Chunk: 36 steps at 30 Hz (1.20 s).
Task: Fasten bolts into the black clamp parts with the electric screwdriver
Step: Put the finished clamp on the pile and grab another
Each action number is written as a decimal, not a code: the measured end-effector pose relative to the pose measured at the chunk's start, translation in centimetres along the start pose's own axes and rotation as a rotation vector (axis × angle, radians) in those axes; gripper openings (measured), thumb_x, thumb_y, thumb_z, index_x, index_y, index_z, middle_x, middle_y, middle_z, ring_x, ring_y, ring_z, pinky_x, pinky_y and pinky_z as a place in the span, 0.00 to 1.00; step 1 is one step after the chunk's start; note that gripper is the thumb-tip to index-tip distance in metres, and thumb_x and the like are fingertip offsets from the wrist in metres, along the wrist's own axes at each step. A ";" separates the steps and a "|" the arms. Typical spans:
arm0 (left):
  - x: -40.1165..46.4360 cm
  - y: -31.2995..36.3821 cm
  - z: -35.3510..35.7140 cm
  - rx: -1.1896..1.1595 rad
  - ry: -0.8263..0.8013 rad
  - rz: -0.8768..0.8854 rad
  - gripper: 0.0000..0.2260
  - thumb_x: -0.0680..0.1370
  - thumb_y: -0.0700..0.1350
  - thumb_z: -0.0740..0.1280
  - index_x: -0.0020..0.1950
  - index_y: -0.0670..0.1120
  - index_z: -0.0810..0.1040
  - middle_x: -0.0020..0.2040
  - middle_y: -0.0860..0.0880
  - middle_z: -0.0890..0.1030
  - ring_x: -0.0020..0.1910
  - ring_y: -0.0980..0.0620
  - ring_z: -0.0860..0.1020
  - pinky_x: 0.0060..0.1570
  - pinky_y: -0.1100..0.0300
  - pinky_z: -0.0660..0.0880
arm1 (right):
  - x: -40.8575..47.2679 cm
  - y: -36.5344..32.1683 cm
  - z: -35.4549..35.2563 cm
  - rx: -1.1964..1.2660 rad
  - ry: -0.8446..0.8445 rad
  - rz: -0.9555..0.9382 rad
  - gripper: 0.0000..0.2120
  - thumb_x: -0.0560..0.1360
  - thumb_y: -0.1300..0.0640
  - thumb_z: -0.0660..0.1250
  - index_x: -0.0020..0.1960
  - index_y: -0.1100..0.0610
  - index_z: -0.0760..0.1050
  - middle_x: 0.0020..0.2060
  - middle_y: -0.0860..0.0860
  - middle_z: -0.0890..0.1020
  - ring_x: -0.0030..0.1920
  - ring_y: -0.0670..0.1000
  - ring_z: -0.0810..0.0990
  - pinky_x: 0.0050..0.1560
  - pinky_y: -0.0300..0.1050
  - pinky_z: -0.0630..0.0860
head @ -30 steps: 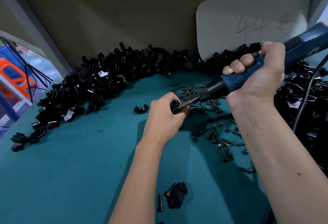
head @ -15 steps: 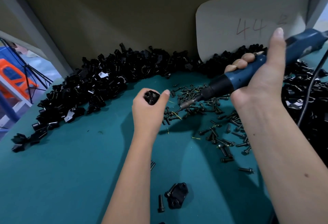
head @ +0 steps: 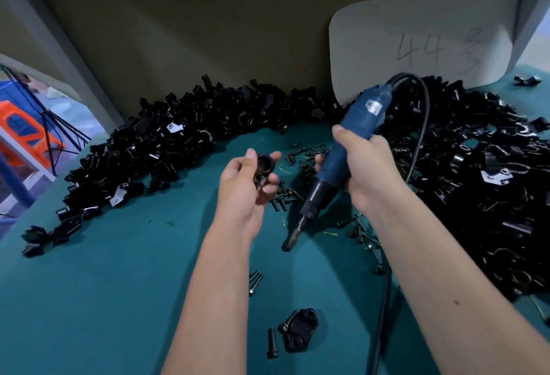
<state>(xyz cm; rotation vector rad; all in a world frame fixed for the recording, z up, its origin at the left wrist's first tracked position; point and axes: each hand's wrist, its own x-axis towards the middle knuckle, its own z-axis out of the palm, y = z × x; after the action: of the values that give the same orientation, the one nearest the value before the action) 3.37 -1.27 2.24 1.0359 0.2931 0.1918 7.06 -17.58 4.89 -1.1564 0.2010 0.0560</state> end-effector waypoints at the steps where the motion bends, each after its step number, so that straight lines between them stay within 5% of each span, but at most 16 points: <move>1: 0.0 0.2 -0.1 -0.068 -0.020 -0.022 0.08 0.87 0.46 0.60 0.52 0.43 0.67 0.56 0.37 0.86 0.28 0.54 0.74 0.25 0.66 0.70 | 0.2 0.3 -0.1 -0.055 -0.007 0.011 0.10 0.81 0.57 0.70 0.58 0.57 0.71 0.49 0.56 0.79 0.38 0.54 0.84 0.44 0.55 0.86; 4: 0.0 0.3 -0.4 -0.186 -0.032 -0.067 0.08 0.87 0.46 0.60 0.56 0.42 0.69 0.56 0.36 0.85 0.28 0.55 0.73 0.25 0.67 0.71 | 0.7 1.3 -0.5 -0.254 0.019 0.008 0.09 0.81 0.55 0.70 0.55 0.56 0.72 0.54 0.57 0.81 0.52 0.58 0.84 0.58 0.59 0.82; 7: 0.2 0.3 -0.5 -0.261 -0.010 -0.097 0.08 0.87 0.45 0.61 0.58 0.41 0.70 0.54 0.35 0.85 0.27 0.56 0.73 0.25 0.68 0.72 | 0.7 2.0 -0.7 -0.363 0.020 0.000 0.13 0.79 0.51 0.73 0.57 0.58 0.76 0.55 0.58 0.83 0.56 0.58 0.82 0.58 0.52 0.79; 10: 0.1 0.3 -0.5 -0.281 -0.012 -0.110 0.08 0.87 0.46 0.61 0.58 0.41 0.70 0.54 0.35 0.85 0.26 0.56 0.73 0.24 0.68 0.72 | 0.9 2.3 -0.8 -0.482 0.026 -0.033 0.20 0.78 0.47 0.74 0.57 0.64 0.77 0.48 0.60 0.82 0.47 0.57 0.81 0.45 0.48 0.75; 15: 0.0 0.5 -0.4 -0.192 0.001 -0.044 0.19 0.87 0.53 0.58 0.68 0.39 0.73 0.58 0.44 0.86 0.28 0.56 0.71 0.25 0.67 0.72 | 0.9 2.3 -1.0 -0.781 0.055 -0.169 0.21 0.80 0.42 0.69 0.38 0.57 0.72 0.29 0.49 0.72 0.29 0.51 0.71 0.31 0.45 0.66; 19: -0.1 0.4 -0.5 -0.155 0.001 -0.033 0.22 0.87 0.55 0.57 0.73 0.40 0.72 0.60 0.45 0.86 0.30 0.56 0.74 0.27 0.66 0.73 | 0.9 2.2 -1.3 -0.855 0.060 -0.232 0.11 0.81 0.57 0.70 0.40 0.57 0.82 0.33 0.52 0.85 0.32 0.51 0.86 0.38 0.48 0.85; 22: -0.2 0.4 -0.3 -0.143 0.018 -0.023 0.21 0.86 0.55 0.60 0.71 0.41 0.74 0.59 0.45 0.86 0.34 0.55 0.78 0.29 0.65 0.75 | 1.2 1.5 -2.1 -0.767 0.093 -0.241 0.12 0.79 0.67 0.69 0.40 0.55 0.82 0.30 0.52 0.85 0.31 0.48 0.86 0.38 0.44 0.85; 26: -0.1 0.2 -0.2 -0.240 0.097 -0.049 0.20 0.81 0.52 0.71 0.67 0.41 0.77 0.58 0.41 0.82 0.36 0.51 0.80 0.32 0.63 0.77 | 1.4 0.6 -2.8 -0.923 0.076 -0.237 0.11 0.78 0.61 0.71 0.38 0.53 0.84 0.28 0.50 0.85 0.30 0.47 0.85 0.33 0.43 0.81; 31: -0.3 0.0 0.3 -0.094 0.064 0.034 0.13 0.81 0.52 0.71 0.57 0.43 0.79 0.55 0.42 0.79 0.37 0.51 0.80 0.37 0.62 0.79 | 1.1 0.1 -2.9 -1.129 0.106 -0.332 0.07 0.79 0.57 0.71 0.44 0.49 0.85 0.35 0.45 0.82 0.36 0.49 0.82 0.39 0.44 0.80; 34: -0.8 0.0 1.3 0.013 0.014 0.108 0.09 0.82 0.51 0.69 0.49 0.46 0.79 0.53 0.44 0.78 0.37 0.52 0.80 0.35 0.62 0.79 | 0.7 -0.7 -2.6 -1.012 0.131 -0.468 0.06 0.79 0.55 0.71 0.47 0.48 0.85 0.39 0.43 0.84 0.39 0.48 0.84 0.47 0.49 0.83; 36: -1.2 -0.1 2.5 0.106 -0.025 0.168 0.11 0.84 0.52 0.67 0.45 0.50 0.81 0.49 0.47 0.79 0.40 0.53 0.80 0.35 0.61 0.79 | 0.0 -1.4 -2.1 -0.831 -0.060 -0.474 0.05 0.80 0.52 0.70 0.48 0.47 0.85 0.39 0.44 0.85 0.38 0.48 0.85 0.40 0.47 0.82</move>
<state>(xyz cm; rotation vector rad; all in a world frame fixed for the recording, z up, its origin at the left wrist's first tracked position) 3.03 -3.74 3.50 1.1680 0.1946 0.3172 7.03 -20.05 5.39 -2.0002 -0.1789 -0.2691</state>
